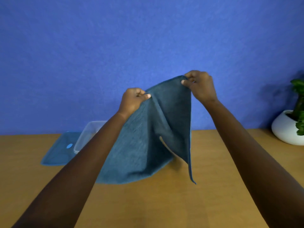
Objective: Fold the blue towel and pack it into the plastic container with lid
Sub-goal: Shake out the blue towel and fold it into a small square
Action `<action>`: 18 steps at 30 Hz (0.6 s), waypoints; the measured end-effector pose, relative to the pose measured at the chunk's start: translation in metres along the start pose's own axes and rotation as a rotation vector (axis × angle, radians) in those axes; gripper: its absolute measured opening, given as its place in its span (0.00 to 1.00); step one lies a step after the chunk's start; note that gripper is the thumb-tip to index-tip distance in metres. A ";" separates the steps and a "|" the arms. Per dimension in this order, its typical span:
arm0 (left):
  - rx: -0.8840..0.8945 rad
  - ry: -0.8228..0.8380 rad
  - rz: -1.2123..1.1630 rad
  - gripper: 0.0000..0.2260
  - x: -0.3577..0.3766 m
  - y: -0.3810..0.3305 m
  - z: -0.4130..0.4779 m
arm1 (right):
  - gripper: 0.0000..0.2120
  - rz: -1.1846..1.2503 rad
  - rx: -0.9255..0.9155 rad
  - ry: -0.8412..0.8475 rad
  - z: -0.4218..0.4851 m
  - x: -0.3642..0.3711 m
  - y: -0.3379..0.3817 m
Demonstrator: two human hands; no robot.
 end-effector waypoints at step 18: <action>0.091 0.214 -0.196 0.03 0.016 -0.060 0.004 | 0.17 0.267 -0.014 0.116 -0.026 0.035 0.010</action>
Point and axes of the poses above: each hand's wrist, its own z-axis towards the middle knuckle, its own x-axis out of the palm, y = z × x, the point moved 1 cm from there along z, towards the middle knuckle, and after that the axes turned 4 degrees about y, right-handed, at the moved point
